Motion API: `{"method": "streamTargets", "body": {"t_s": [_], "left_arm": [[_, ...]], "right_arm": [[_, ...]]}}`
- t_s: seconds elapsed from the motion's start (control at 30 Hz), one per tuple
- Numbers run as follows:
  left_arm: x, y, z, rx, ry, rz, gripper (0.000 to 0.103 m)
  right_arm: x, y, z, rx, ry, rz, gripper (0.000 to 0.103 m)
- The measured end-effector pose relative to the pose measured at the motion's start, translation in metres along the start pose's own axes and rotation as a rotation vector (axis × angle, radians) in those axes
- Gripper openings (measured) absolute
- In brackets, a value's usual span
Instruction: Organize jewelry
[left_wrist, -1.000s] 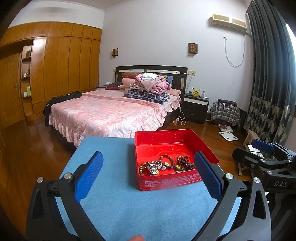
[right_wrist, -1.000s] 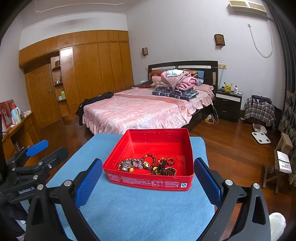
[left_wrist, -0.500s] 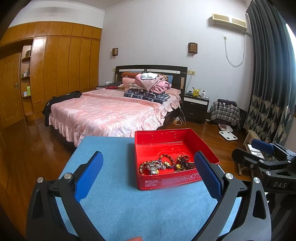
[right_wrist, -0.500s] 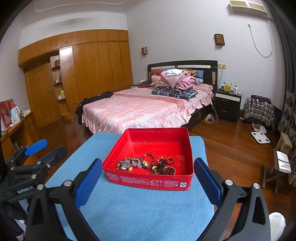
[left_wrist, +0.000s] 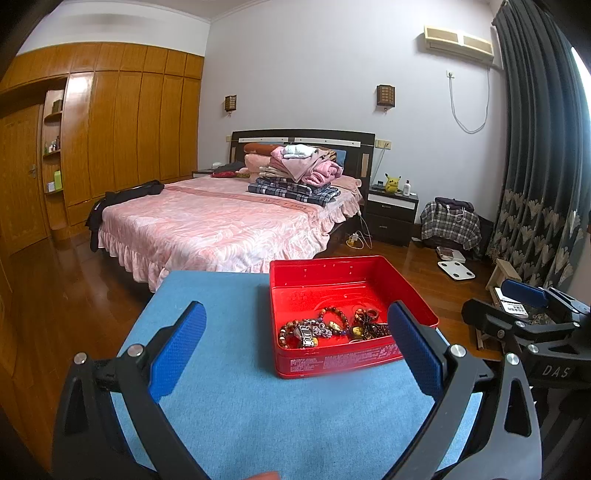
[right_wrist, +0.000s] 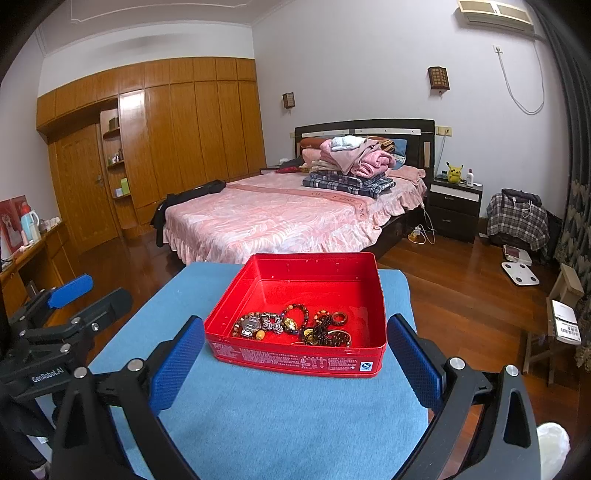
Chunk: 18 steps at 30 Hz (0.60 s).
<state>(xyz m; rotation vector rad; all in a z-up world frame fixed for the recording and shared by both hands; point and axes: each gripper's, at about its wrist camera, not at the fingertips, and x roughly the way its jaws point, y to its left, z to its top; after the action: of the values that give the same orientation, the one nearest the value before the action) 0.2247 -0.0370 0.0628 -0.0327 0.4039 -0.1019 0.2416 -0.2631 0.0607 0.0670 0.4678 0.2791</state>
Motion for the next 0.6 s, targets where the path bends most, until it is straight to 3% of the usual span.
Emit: {"method": "streamTargets", "body": {"t_s": [0.6], "left_arm": [[0.0005,-0.0008,0.0006,0.001,0.000,0.000,0.096]], "right_arm": [[-0.0023,-0.0020,-0.0004,-0.004,0.002,-0.002,0.097]]}}
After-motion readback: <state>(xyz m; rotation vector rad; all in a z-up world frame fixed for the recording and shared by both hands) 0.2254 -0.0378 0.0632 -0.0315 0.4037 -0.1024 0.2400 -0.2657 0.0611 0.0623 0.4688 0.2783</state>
